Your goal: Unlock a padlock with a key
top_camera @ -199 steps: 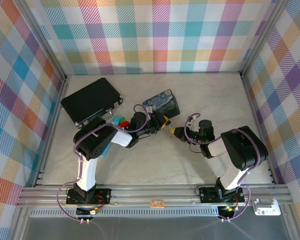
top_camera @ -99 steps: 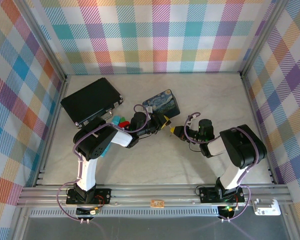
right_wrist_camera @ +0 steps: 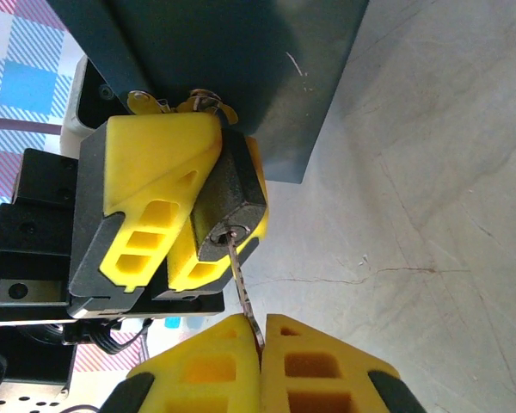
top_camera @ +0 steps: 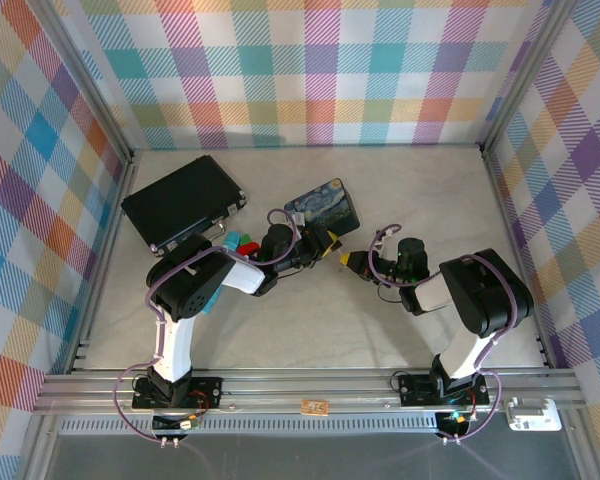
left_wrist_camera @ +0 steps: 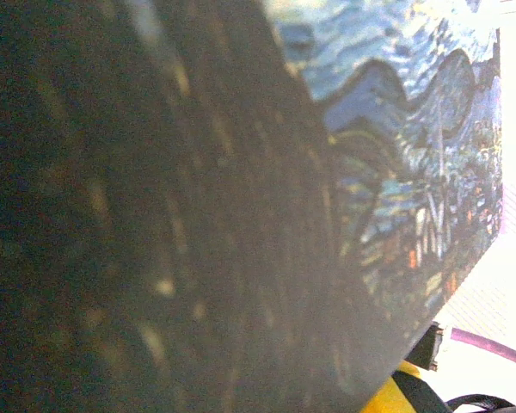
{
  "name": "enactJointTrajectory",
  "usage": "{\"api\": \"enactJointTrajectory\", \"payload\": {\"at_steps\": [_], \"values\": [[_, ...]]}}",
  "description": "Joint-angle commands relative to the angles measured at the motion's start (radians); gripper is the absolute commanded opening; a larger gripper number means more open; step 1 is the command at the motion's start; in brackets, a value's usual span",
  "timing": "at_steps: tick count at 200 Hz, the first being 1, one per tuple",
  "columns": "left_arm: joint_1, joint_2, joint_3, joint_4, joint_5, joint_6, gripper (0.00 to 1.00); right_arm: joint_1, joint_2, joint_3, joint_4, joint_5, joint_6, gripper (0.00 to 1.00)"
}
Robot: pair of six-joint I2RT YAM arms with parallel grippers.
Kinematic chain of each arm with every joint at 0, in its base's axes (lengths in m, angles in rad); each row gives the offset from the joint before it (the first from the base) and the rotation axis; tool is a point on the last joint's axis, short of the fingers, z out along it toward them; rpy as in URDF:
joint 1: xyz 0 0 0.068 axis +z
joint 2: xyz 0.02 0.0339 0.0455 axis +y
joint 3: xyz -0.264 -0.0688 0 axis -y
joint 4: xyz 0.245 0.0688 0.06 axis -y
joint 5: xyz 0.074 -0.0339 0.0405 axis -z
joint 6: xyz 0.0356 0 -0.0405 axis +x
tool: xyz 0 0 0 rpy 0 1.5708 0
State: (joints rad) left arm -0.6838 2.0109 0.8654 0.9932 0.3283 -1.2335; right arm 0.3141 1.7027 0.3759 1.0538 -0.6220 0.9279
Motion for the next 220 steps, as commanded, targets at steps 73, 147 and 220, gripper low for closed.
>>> {"api": "enactJointTrajectory", "payload": {"at_steps": [73, 147, 220], "values": [[-0.045, -0.032, 0.020, 0.012, 0.059, 0.001, 0.00, -0.041, 0.052, 0.122, -0.082, -0.125, -0.026, 0.00], [-0.049, -0.038, -0.004, 0.047, 0.067, -0.012, 0.00, -0.093, 0.047, 0.170, -0.225, -0.142, 0.006, 0.00], [-0.049, -0.055, 0.002, 0.040, 0.090, -0.010, 0.00, -0.113, 0.033, 0.184, -0.273, -0.116, 0.019, 0.00]]}}
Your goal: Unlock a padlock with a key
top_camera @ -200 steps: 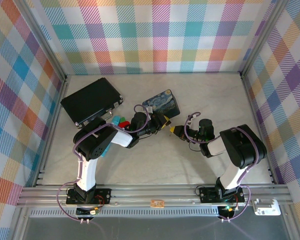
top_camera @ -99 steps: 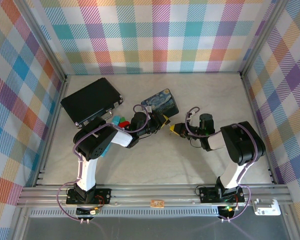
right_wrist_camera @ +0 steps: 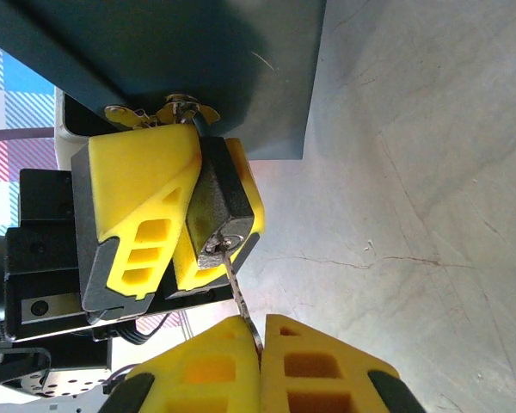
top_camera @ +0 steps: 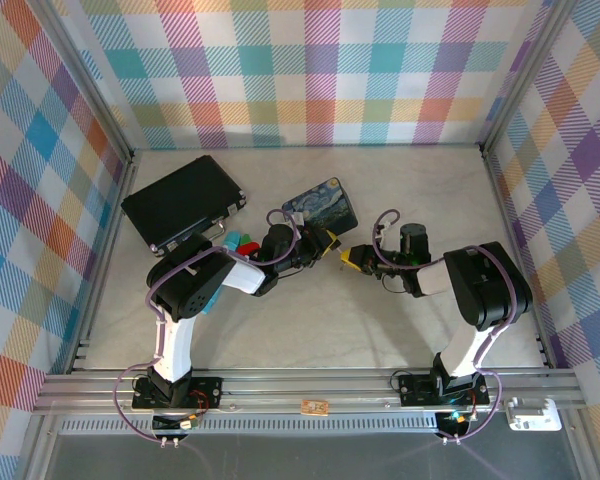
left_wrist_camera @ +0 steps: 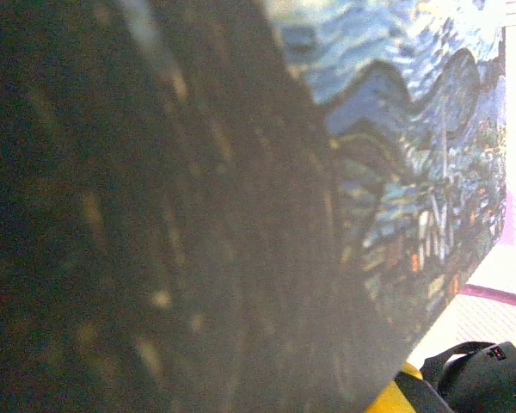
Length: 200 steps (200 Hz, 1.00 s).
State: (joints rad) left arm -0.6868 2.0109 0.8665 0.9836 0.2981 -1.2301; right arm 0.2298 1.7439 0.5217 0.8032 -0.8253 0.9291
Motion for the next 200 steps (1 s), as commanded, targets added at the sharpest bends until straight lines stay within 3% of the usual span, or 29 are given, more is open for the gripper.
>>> {"api": "enactJointTrajectory", "payload": {"at_steps": [1, 57, 102, 154, 180, 200], "values": [[-0.046, -0.054, 0.001, 0.050, 0.119, -0.014, 0.00, -0.030, -0.009, 0.039, -0.022, 0.088, 0.018, 0.00], [-0.045, -0.056, -0.002, 0.065, 0.115, -0.016, 0.00, -0.032, -0.003, 0.048, 0.001, 0.094, 0.041, 0.00], [-0.047, -0.044, 0.015, 0.066, 0.114, -0.015, 0.00, 0.000, 0.035, 0.048, 0.107, -0.003, 0.074, 0.00], [-0.037, -0.037, 0.036, 0.045, 0.186, 0.004, 0.00, -0.003, 0.009, 0.092, -0.103, -0.083, -0.062, 0.00], [-0.034, -0.032, 0.040, 0.061, 0.232, 0.011, 0.00, -0.021, -0.011, 0.119, -0.236, -0.020, -0.114, 0.00], [-0.034, -0.034, 0.027, 0.073, 0.226, -0.011, 0.00, -0.025, -0.009, 0.134, -0.237, 0.038, -0.093, 0.00]]}}
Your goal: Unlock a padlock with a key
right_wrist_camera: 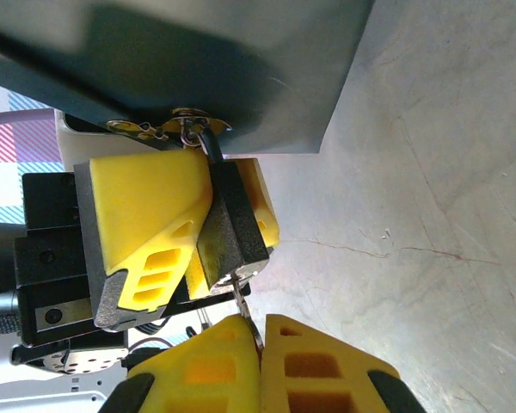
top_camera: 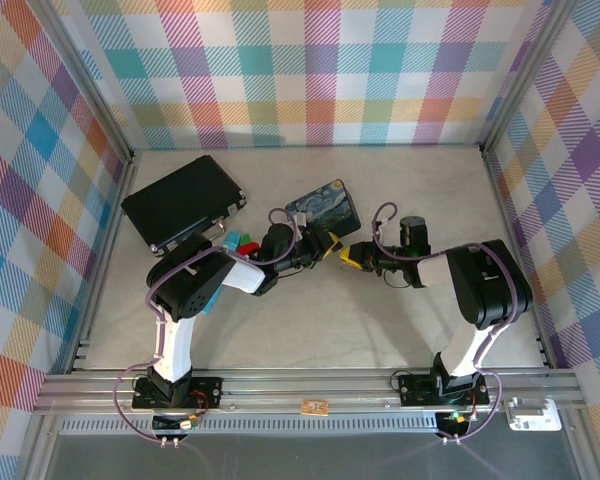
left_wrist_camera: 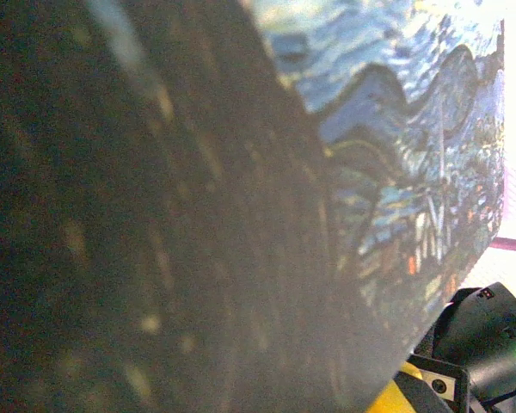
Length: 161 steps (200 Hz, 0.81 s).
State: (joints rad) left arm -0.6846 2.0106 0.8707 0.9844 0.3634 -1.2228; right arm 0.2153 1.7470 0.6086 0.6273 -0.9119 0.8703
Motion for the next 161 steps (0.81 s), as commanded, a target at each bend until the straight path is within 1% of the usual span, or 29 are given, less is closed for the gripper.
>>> {"api": "enactJointTrajectory", "payload": {"at_steps": [1, 28, 37, 61, 75, 103, 132, 149, 161], "values": [[-0.036, -0.033, 0.021, 0.074, 0.160, -0.021, 0.00, -0.010, -0.013, 0.047, -0.060, 0.127, -0.032, 0.00], [-0.038, -0.024, -0.008, 0.163, 0.117, -0.078, 0.00, -0.006, -0.012, 0.031, -0.005, 0.233, 0.063, 0.00], [-0.040, -0.023, -0.013, 0.182, 0.099, -0.087, 0.00, 0.000, -0.018, 0.012, 0.064, 0.269, 0.101, 0.00], [-0.052, -0.021, -0.006, 0.192, 0.063, -0.089, 0.00, 0.032, -0.049, -0.054, 0.136, 0.391, 0.190, 0.00], [-0.058, -0.017, 0.010, 0.192, 0.056, -0.096, 0.00, 0.051, -0.060, -0.085, 0.175, 0.443, 0.229, 0.00], [-0.072, -0.014, 0.043, 0.170, 0.058, -0.111, 0.00, 0.071, -0.059, -0.085, 0.209, 0.478, 0.268, 0.00], [-0.099, -0.028, 0.049, 0.138, 0.044, -0.112, 0.00, 0.087, -0.072, -0.079, 0.227, 0.550, 0.298, 0.00], [-0.114, -0.024, 0.055, 0.142, 0.042, -0.118, 0.00, 0.093, -0.069, -0.062, 0.269, 0.546, 0.288, 0.00], [-0.123, -0.019, 0.066, 0.142, 0.048, -0.123, 0.00, 0.096, -0.066, -0.035, 0.254, 0.525, 0.274, 0.00]]}}
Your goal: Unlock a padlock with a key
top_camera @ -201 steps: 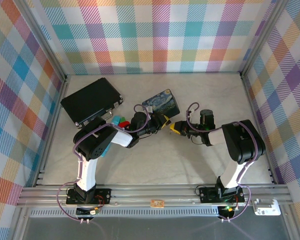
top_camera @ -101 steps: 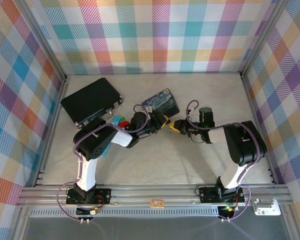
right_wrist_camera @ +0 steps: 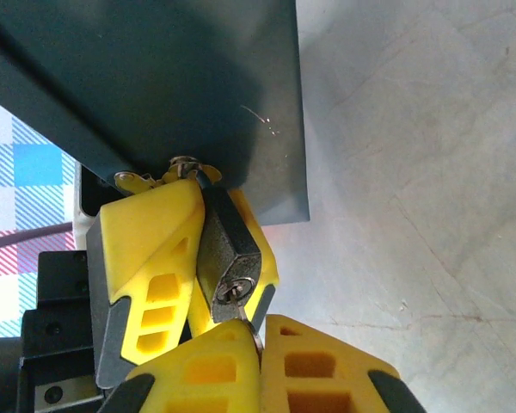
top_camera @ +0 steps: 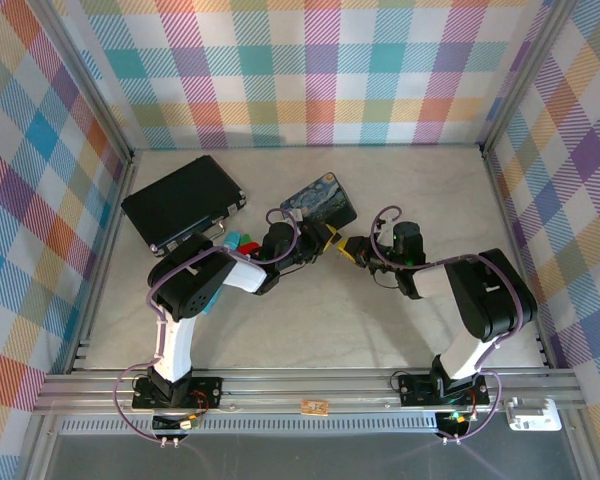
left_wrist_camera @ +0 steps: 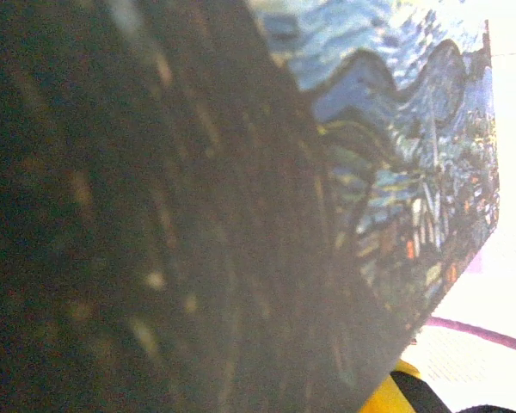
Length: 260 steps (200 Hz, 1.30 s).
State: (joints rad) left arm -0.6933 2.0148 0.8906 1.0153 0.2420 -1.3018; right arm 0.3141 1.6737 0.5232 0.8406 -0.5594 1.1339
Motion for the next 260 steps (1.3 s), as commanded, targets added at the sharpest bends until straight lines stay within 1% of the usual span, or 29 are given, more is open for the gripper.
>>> {"api": "enactJointTrajectory", "payload": {"at_steps": [1, 21, 32, 61, 71, 83, 96, 103, 109, 119, 132, 155, 170, 189, 209, 230, 249, 260], "values": [[-0.115, -0.023, 0.047, 0.111, 0.170, -0.044, 0.00, -0.003, 0.007, 0.052, 0.040, 0.170, 0.010, 0.00], [-0.122, -0.024, 0.052, 0.112, 0.172, -0.048, 0.00, -0.002, 0.015, 0.077, 0.040, 0.120, 0.007, 0.00], [-0.122, -0.029, 0.048, 0.112, 0.175, -0.045, 0.00, -0.004, 0.014, 0.095, 0.010, 0.096, -0.019, 0.00], [-0.121, -0.053, 0.047, 0.085, 0.204, -0.021, 0.00, -0.036, -0.001, 0.176, -0.237, 0.011, -0.201, 0.00], [-0.122, -0.065, 0.045, 0.069, 0.209, -0.008, 0.00, -0.047, -0.003, 0.179, -0.268, 0.006, -0.221, 0.00], [-0.122, -0.073, 0.046, 0.054, 0.222, 0.006, 0.00, -0.059, 0.001, 0.171, -0.261, 0.007, -0.198, 0.00], [-0.122, -0.076, 0.045, 0.054, 0.224, 0.008, 0.00, -0.061, 0.010, 0.164, -0.252, 0.032, -0.128, 0.00], [-0.121, -0.074, 0.044, 0.059, 0.220, 0.006, 0.00, -0.060, 0.017, 0.151, -0.219, 0.038, -0.083, 0.00], [-0.123, -0.072, 0.044, 0.066, 0.218, 0.002, 0.00, -0.058, 0.023, 0.139, -0.155, 0.043, -0.040, 0.00], [-0.121, -0.066, 0.045, 0.080, 0.217, -0.006, 0.00, -0.053, 0.031, 0.114, -0.103, 0.075, 0.028, 0.00], [-0.122, -0.058, 0.051, 0.094, 0.217, -0.017, 0.00, -0.045, 0.037, 0.099, -0.082, 0.118, 0.072, 0.00], [-0.125, -0.056, 0.060, 0.089, 0.209, -0.023, 0.00, -0.021, 0.026, 0.080, -0.107, 0.224, 0.096, 0.00], [-0.125, -0.059, 0.057, 0.086, 0.198, -0.036, 0.00, -0.010, 0.031, 0.070, -0.089, 0.261, 0.116, 0.00], [-0.125, -0.058, 0.051, 0.126, 0.181, -0.074, 0.00, -0.004, 0.045, 0.058, -0.038, 0.276, 0.117, 0.00], [-0.126, -0.067, 0.050, 0.122, 0.166, -0.080, 0.00, -0.004, 0.058, 0.071, -0.041, 0.264, 0.079, 0.00], [-0.118, -0.076, 0.053, 0.070, 0.152, -0.056, 0.00, -0.006, 0.056, 0.072, -0.038, 0.241, 0.050, 0.06], [-0.105, -0.086, 0.042, 0.031, 0.116, -0.040, 0.00, -0.007, 0.029, 0.054, -0.049, 0.239, 0.020, 0.16], [-0.095, -0.095, 0.036, -0.003, 0.078, -0.013, 0.00, -0.009, 0.003, 0.043, -0.077, 0.242, -0.001, 0.21]]}}
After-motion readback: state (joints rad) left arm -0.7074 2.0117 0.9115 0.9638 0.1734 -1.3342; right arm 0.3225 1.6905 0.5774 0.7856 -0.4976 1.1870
